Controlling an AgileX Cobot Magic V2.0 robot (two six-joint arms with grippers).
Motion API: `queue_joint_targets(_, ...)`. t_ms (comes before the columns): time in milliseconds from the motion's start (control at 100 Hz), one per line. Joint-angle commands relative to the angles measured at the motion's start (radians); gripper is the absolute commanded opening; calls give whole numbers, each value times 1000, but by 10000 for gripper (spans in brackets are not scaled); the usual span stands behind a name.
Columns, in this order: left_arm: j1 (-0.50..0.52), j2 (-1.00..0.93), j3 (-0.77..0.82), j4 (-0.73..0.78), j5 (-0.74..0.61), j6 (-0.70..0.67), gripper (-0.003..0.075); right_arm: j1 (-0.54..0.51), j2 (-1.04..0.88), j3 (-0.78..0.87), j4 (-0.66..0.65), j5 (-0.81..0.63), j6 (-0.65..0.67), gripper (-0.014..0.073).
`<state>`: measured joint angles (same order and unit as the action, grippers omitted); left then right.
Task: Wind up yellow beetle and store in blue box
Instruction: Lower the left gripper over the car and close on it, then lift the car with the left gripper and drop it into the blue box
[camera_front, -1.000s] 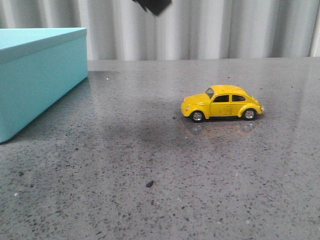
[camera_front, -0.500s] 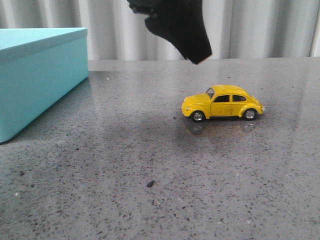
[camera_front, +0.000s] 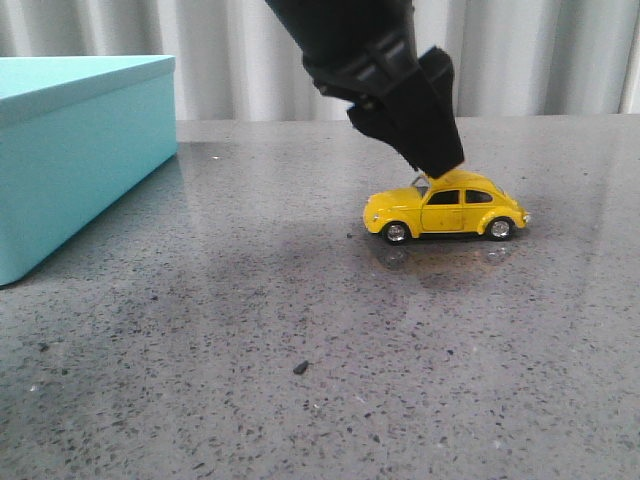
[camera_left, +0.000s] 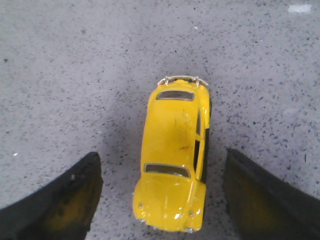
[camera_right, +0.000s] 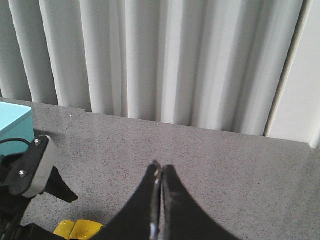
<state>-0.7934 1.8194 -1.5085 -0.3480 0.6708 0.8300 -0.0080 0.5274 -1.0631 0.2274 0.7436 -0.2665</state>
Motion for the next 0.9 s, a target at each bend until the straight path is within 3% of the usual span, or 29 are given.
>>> queue_joint_targets(0, -7, -29, -32, -40, -48, 2, 473, 3, 8, -22, 10, -77, -9, -53)
queue_joint_targets(660, -7, 53, -32, -82, -63, 2, 468, 30, 8, 37, 11, -92, -9, -53)
queue_joint_targets(760, -7, 53, -32, -86, -61, 2, 389, 30, 8, 37, 11, -96, -9, -53)
queue_joint_targets(890, -7, 53, -32, -94, -57, 1, 230, 30, 8, 37, 11, -96, -9, -53)
